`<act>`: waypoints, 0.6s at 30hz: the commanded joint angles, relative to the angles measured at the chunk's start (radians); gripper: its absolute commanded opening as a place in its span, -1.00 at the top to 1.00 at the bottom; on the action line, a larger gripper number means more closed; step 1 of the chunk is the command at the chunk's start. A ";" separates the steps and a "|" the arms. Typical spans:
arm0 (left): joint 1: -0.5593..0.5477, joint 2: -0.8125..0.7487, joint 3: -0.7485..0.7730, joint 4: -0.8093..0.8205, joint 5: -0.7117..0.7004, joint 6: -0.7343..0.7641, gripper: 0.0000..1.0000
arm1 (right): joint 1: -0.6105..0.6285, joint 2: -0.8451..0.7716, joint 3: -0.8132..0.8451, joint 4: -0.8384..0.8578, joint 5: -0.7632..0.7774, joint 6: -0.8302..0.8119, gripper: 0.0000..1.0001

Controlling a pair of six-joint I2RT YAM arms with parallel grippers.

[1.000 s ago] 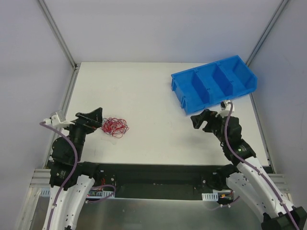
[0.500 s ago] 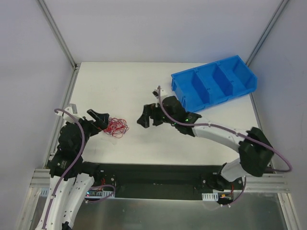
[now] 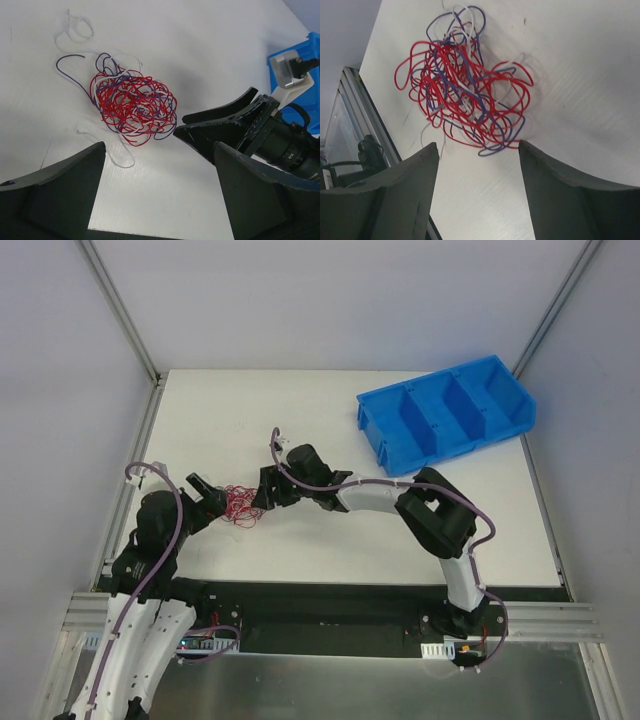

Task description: Untangle the cables

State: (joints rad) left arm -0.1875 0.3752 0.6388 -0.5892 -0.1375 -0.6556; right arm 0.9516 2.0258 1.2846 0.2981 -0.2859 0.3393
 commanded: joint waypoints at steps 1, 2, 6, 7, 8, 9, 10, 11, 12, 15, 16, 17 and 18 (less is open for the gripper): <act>0.011 0.073 -0.011 -0.020 0.038 -0.058 -0.76 | 0.007 0.065 0.107 0.096 -0.032 -0.006 -0.33; 0.011 0.088 -0.014 -0.018 0.047 -0.062 -0.76 | 0.010 0.082 0.129 0.081 -0.030 0.003 -0.27; 0.011 0.149 -0.024 -0.014 0.053 -0.087 -0.77 | 0.009 0.119 0.157 0.058 -0.029 0.001 -0.05; 0.011 0.168 -0.024 -0.011 0.053 -0.094 -0.77 | 0.007 0.120 0.159 0.052 -0.035 -0.003 0.05; 0.011 0.189 -0.024 -0.005 0.059 -0.102 -0.76 | 0.006 0.120 0.156 0.049 -0.042 -0.009 0.15; 0.011 0.208 -0.024 0.008 0.071 -0.105 -0.76 | 0.001 0.114 0.147 0.049 -0.048 -0.013 0.24; 0.011 0.227 -0.027 0.021 0.088 -0.104 -0.75 | -0.004 0.103 0.133 0.050 -0.048 -0.017 0.34; 0.011 0.246 -0.030 0.035 0.101 -0.102 -0.75 | -0.005 0.091 0.115 0.058 -0.048 -0.020 0.57; 0.011 0.264 -0.036 0.048 0.117 -0.101 -0.74 | -0.011 0.077 0.096 0.059 -0.050 -0.023 0.84; 0.011 0.300 -0.059 0.081 0.179 -0.101 -0.70 | -0.030 -0.014 -0.014 0.085 -0.044 -0.023 0.99; 0.011 0.306 -0.068 0.097 0.200 -0.101 -0.68 | -0.036 -0.062 -0.072 0.101 -0.039 -0.029 0.99; 0.011 0.307 -0.083 0.115 0.220 -0.102 -0.66 | -0.046 -0.105 -0.150 0.113 -0.029 -0.043 0.99; 0.011 0.310 -0.097 0.133 0.239 -0.105 -0.65 | -0.056 -0.155 -0.200 0.115 -0.021 -0.052 0.99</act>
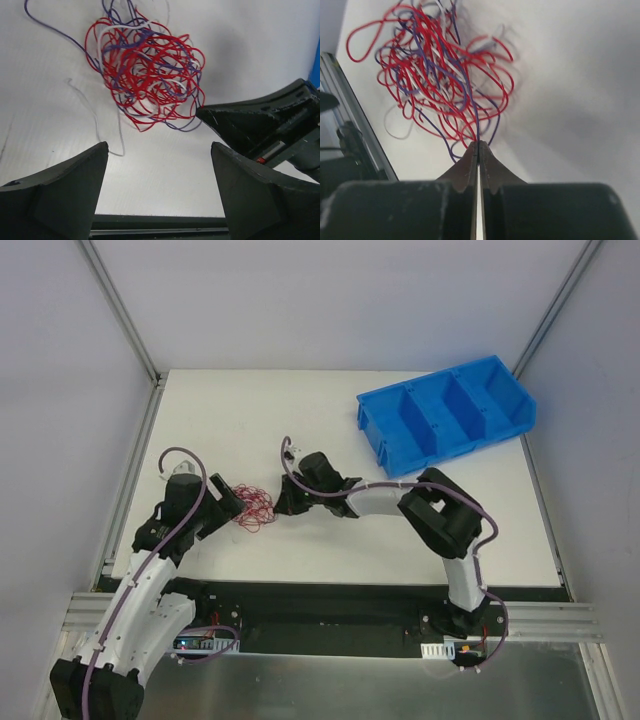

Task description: Untangle the cables

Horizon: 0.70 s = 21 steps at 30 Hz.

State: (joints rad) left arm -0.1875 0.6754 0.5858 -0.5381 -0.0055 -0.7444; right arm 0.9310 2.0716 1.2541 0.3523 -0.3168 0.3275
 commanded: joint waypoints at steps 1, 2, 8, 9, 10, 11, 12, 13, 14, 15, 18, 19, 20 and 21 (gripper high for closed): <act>0.011 0.009 -0.053 0.108 0.127 -0.015 -0.63 | -0.049 -0.244 -0.226 0.062 0.019 -0.044 0.99; 0.011 0.013 -0.066 0.128 0.145 -0.016 -0.61 | -0.067 -0.293 -0.278 0.060 0.031 -0.045 0.99; 0.011 0.114 -0.101 0.271 0.338 0.026 -0.37 | -0.167 -0.479 -0.432 0.008 0.012 -0.047 0.99; 0.011 0.143 -0.099 0.294 0.387 0.037 -0.30 | -0.179 -0.493 -0.441 -0.030 0.005 -0.062 0.87; 0.011 0.170 -0.103 0.312 0.425 0.040 -0.26 | -0.185 -0.510 -0.453 -0.050 0.022 -0.076 0.68; 0.011 0.185 -0.107 0.337 0.452 0.037 -0.24 | -0.187 -0.530 -0.467 -0.076 0.042 -0.094 0.44; 0.010 0.194 -0.118 0.361 0.476 0.031 -0.24 | -0.187 -0.547 -0.473 -0.111 0.065 -0.125 0.19; 0.008 0.200 -0.127 0.394 0.495 0.027 -0.26 | -0.182 -0.568 -0.476 -0.139 0.082 -0.151 0.07; 0.007 0.200 -0.139 0.439 0.510 0.020 -0.30 | -0.170 -0.582 -0.478 -0.165 0.106 -0.178 -0.05; 0.003 0.204 -0.148 0.467 0.521 0.017 -0.35 | -0.155 -0.594 -0.481 -0.168 0.114 -0.197 -0.10; -0.004 0.240 -0.142 0.510 0.521 0.020 -0.48 | -0.095 -0.573 -0.476 -0.093 0.047 -0.199 -0.13; -0.009 0.266 -0.132 0.520 0.521 0.028 -0.51 | -0.069 -0.552 -0.472 -0.046 0.007 -0.186 -0.12; -0.015 0.297 -0.117 0.524 0.524 0.037 -0.52 | -0.043 -0.524 -0.469 0.000 -0.017 -0.165 -0.12; -0.023 0.328 -0.100 0.526 0.526 0.051 -0.52 | -0.026 -0.495 -0.473 0.058 -0.030 -0.141 -0.12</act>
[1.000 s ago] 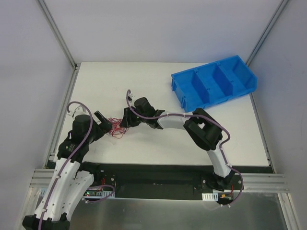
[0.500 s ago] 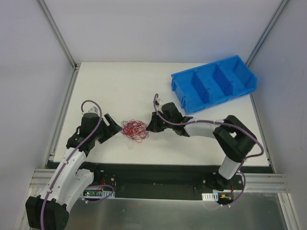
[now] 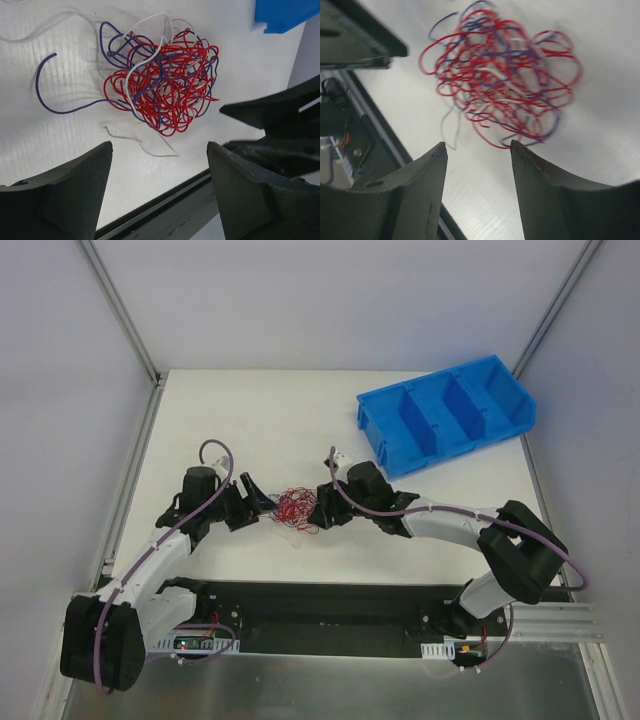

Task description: Untangle the cables

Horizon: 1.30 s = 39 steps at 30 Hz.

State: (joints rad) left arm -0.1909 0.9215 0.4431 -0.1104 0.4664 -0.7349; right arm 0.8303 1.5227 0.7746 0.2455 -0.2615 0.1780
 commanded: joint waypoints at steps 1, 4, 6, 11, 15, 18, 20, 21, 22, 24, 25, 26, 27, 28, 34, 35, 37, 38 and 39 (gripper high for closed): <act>-0.025 0.118 0.063 0.097 0.057 0.046 -0.50 | 0.095 0.077 0.006 0.204 -0.087 0.023 -0.12; -0.065 0.192 0.107 0.097 0.052 0.055 -0.38 | 0.121 0.137 0.014 0.248 -0.065 0.020 -0.12; -0.102 0.214 0.118 0.098 0.025 0.049 -0.34 | 0.130 0.155 0.014 0.258 -0.062 0.006 -0.11; -0.168 0.283 0.161 0.097 -0.028 0.068 -0.30 | 0.136 0.198 0.023 0.262 -0.053 0.001 0.06; -0.196 0.356 0.209 0.086 -0.074 0.089 -0.26 | 0.139 0.192 -0.003 0.317 -0.068 0.017 0.56; -0.217 0.419 0.253 0.052 -0.106 0.109 -0.26 | 0.139 0.168 -0.050 0.377 -0.082 0.044 1.00; -0.231 0.453 0.270 0.051 -0.124 0.111 -0.26 | 0.141 0.139 -0.078 0.400 -0.100 0.057 1.00; -0.242 0.473 0.284 0.052 -0.135 0.117 -0.27 | 0.141 0.123 -0.095 0.416 -0.110 0.064 1.00; -0.245 0.499 0.299 0.049 -0.147 0.126 -0.27 | 0.141 0.102 -0.115 0.429 -0.113 0.070 1.00; -0.245 0.554 0.325 0.046 -0.170 0.134 -0.24 | 0.142 0.058 -0.155 0.437 -0.114 0.077 1.00; -0.245 0.580 0.333 0.046 -0.185 0.132 -0.21 | 0.139 0.025 -0.173 0.427 -0.111 0.075 1.00; -0.243 0.606 0.344 0.046 -0.201 0.131 -0.15 | 0.141 -0.008 -0.185 0.404 -0.105 0.071 1.00; -0.245 0.631 0.350 0.048 -0.218 0.126 -0.10 | 0.141 -0.056 -0.198 0.378 -0.093 0.061 1.00; -0.243 0.649 0.356 0.046 -0.239 0.120 -0.02 | 0.141 -0.109 -0.208 0.336 -0.073 0.055 1.00; -0.211 0.685 0.323 0.044 -0.337 0.086 0.30 | 0.141 -0.514 -0.236 -0.047 0.207 -0.031 1.00; -0.191 0.671 0.303 0.044 -0.350 0.075 0.32 | 0.139 -0.621 -0.235 -0.122 0.255 -0.049 1.00; -0.153 0.643 0.266 0.043 -0.364 0.068 0.34 | 0.139 -0.779 -0.233 -0.240 0.437 -0.077 1.00; -0.128 0.627 0.249 0.043 -0.361 0.063 0.35 | 0.139 -0.861 -0.230 -0.311 0.505 -0.086 1.00; -0.101 0.608 0.226 0.043 -0.356 0.058 0.35 | 0.136 -0.924 -0.219 -0.355 0.575 -0.103 1.00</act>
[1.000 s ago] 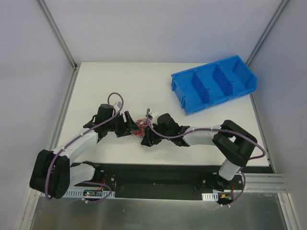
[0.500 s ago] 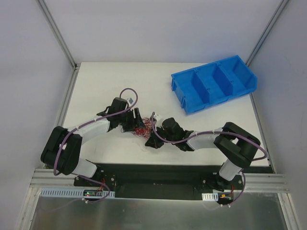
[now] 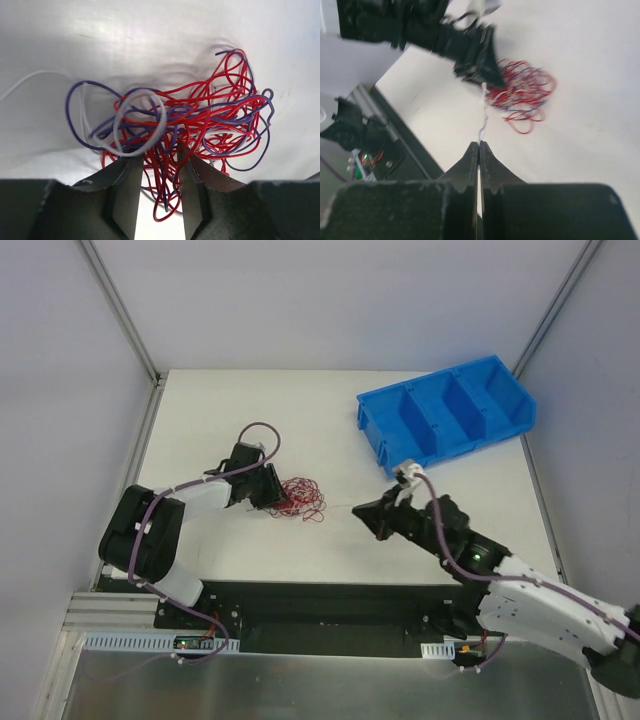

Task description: Untangle the cables

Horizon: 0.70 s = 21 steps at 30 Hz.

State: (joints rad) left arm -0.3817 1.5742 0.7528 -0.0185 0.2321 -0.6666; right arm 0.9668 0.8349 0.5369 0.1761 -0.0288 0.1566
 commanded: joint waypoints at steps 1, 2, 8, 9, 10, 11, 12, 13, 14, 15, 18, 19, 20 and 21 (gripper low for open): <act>0.111 -0.068 -0.105 -0.046 -0.114 -0.016 0.37 | -0.005 -0.302 0.032 -0.318 0.399 -0.103 1.00; 0.138 -0.091 -0.122 -0.047 -0.111 -0.022 0.40 | -0.004 -0.348 0.049 -0.346 0.453 -0.123 1.00; 0.199 -0.279 -0.196 -0.070 -0.132 -0.037 0.37 | -0.005 -0.488 0.152 -0.405 0.651 -0.212 1.00; 0.201 -0.313 -0.202 -0.070 -0.131 -0.044 0.35 | -0.007 -0.490 0.162 -0.405 0.655 -0.225 1.00; 0.199 -0.336 -0.207 -0.072 -0.131 -0.045 0.32 | -0.005 -0.484 0.179 -0.414 0.670 -0.242 1.00; 0.201 -0.356 -0.204 -0.078 -0.132 -0.045 0.31 | -0.005 -0.481 0.204 -0.440 0.696 -0.250 1.00; 0.201 -0.368 -0.198 -0.089 -0.132 -0.042 0.30 | -0.007 -0.484 0.215 -0.449 0.720 -0.273 1.00; 0.201 -0.378 -0.188 -0.096 -0.135 -0.036 0.30 | -0.007 -0.490 0.225 -0.449 0.736 -0.294 1.00; 0.202 -0.388 -0.181 -0.109 -0.140 -0.033 0.28 | -0.005 -0.497 0.236 -0.449 0.737 -0.305 1.00; 0.204 -0.391 -0.178 -0.121 -0.143 -0.028 0.27 | -0.005 -0.502 0.248 -0.448 0.724 -0.313 1.00; 0.205 -0.413 -0.175 -0.130 -0.120 -0.027 0.21 | -0.005 -0.453 0.284 -0.444 0.710 -0.331 1.00; 0.204 -0.425 -0.176 -0.129 -0.100 -0.027 0.11 | -0.005 -0.416 0.299 -0.457 0.719 -0.335 1.00; 0.204 -0.436 -0.175 -0.129 -0.085 -0.024 0.04 | -0.007 -0.375 0.323 -0.472 0.731 -0.336 1.00; 0.204 -0.450 -0.173 -0.129 -0.064 -0.018 -0.03 | -0.005 -0.338 0.352 -0.489 0.747 -0.336 1.00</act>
State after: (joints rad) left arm -0.1814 1.1805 0.5568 -0.1207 0.1234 -0.6960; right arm 0.9619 0.3775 0.7902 -0.2756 0.6521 -0.1318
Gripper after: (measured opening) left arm 0.462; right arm 0.009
